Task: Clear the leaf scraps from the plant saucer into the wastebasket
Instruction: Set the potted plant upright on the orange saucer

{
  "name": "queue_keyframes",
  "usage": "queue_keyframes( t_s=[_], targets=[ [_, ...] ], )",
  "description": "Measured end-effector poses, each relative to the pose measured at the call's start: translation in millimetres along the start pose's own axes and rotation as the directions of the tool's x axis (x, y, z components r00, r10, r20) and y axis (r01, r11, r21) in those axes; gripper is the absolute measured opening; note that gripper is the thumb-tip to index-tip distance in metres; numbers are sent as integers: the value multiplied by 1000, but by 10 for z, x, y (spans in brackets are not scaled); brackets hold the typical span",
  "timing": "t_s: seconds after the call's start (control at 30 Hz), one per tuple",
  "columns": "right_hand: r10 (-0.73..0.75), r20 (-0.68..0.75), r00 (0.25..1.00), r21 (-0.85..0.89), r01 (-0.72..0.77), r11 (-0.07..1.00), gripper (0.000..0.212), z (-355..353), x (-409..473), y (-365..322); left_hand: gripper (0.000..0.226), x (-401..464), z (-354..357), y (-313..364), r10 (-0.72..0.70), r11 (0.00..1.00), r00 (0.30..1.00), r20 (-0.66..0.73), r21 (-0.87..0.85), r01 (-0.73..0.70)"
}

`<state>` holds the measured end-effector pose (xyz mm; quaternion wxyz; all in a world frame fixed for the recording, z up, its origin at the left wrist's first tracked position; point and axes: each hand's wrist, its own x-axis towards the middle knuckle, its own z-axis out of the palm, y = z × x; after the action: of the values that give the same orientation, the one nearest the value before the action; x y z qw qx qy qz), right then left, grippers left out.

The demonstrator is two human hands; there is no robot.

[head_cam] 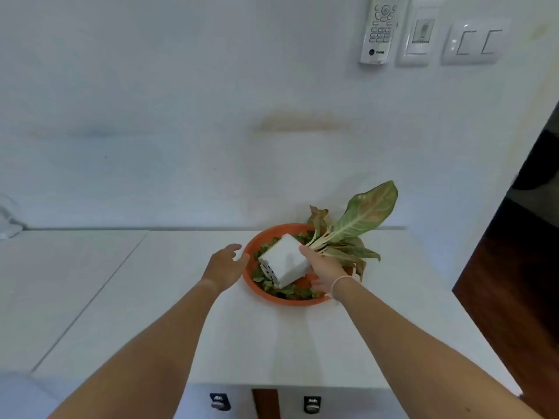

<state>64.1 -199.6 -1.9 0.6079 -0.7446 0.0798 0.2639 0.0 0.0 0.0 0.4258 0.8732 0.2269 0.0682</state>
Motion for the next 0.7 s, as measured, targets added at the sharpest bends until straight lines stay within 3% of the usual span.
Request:
queue_keyframes(
  t_s=[0.33, 0.7],
  targets=[
    [139, -159, 977, 220, -102, 970, 94, 442, 332, -1, 51, 573, -12, -278, -79, 993, 987, 139, -72, 89],
    [54, -259, 964, 228, 7, 974, 79, 460, 411, -43, 42, 600, 129, -365, -135, 948, 957, 255, -246, 199]
  ],
)
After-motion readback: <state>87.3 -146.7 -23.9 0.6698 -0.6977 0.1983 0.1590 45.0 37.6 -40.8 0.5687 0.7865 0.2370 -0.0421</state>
